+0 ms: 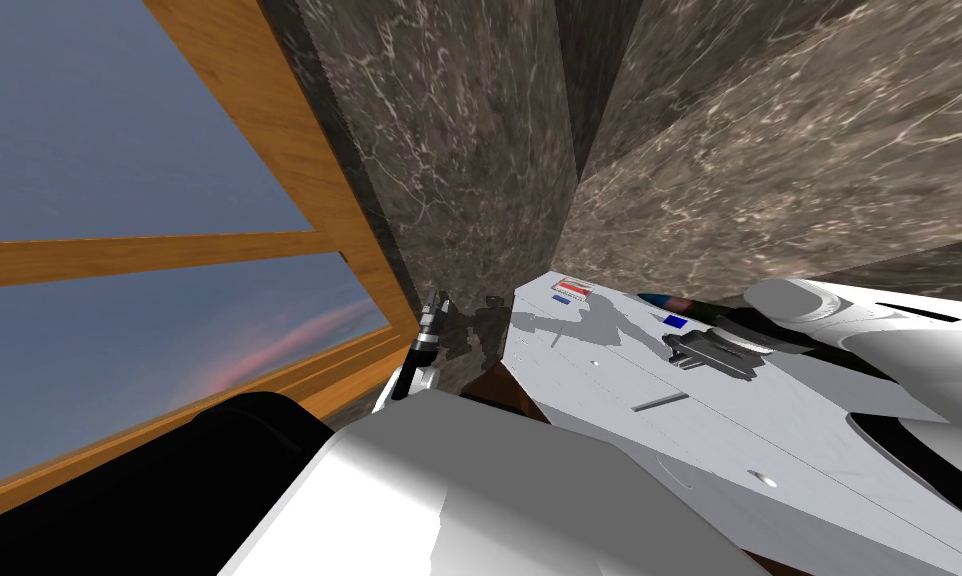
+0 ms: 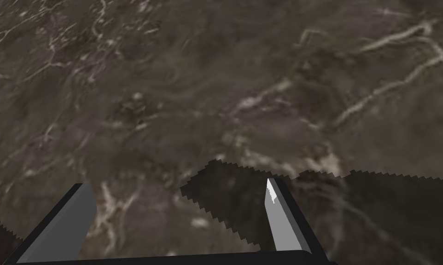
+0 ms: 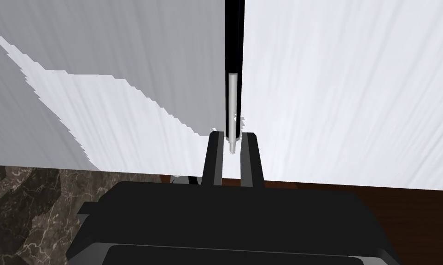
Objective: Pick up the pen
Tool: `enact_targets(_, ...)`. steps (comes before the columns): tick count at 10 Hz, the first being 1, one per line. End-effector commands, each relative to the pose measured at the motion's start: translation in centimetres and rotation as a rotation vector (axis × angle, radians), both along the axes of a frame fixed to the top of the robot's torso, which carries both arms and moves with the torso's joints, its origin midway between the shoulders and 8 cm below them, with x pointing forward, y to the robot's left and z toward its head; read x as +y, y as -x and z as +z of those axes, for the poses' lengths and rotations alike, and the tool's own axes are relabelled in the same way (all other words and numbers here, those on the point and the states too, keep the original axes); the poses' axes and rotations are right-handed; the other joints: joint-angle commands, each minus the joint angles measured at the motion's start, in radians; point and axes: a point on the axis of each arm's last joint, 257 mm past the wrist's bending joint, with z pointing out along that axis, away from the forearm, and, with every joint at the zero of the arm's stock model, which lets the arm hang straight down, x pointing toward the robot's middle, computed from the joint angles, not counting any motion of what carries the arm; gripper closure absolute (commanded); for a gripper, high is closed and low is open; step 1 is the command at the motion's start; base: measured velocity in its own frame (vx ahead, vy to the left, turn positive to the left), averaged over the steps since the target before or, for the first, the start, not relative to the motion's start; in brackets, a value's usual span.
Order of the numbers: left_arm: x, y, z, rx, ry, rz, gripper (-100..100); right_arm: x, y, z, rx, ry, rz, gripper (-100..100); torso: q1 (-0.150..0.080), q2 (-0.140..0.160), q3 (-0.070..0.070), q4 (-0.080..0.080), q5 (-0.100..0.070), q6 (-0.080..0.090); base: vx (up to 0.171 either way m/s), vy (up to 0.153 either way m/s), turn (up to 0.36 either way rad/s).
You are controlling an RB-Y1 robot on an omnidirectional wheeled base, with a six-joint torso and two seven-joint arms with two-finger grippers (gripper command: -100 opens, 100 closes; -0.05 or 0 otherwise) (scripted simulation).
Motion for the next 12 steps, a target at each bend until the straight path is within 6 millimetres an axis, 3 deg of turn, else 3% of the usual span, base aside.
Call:
enact_targets(1,0.0,0.0,0.0,0.000,0.000,0.000,0,0.0,0.0,0.0,0.000,0.000,0.000,100,0.000,0.000,0.000,0.000,0.000,0.000,0.000,0.000,0.000)
enact_targets(2,0.0,0.0,0.0,0.000,0.000,0.000,0,0.0,0.0,0.0,0.000,0.000,0.000,0,0.000,0.000,0.000,0.000,0.000,0.000,0.000,0.000,0.000)
enact_targets(3,0.0,0.0,0.0,0.000,0.000,0.000,0,0.4,-0.5,0.1,0.004,-0.006,0.006,100,0.000,0.000,0.000,0.000,0.000,0.000,-0.007,-0.003,-0.063)
enact_targets(12,0.0,0.0,0.0,0.000,0.000,0.000,0,1.9,-3.0,1.9,0.002,-0.004,0.035,100,0.000,0.001,0.001,0.000,0.000,0.000,-0.011,-0.007,-0.038)
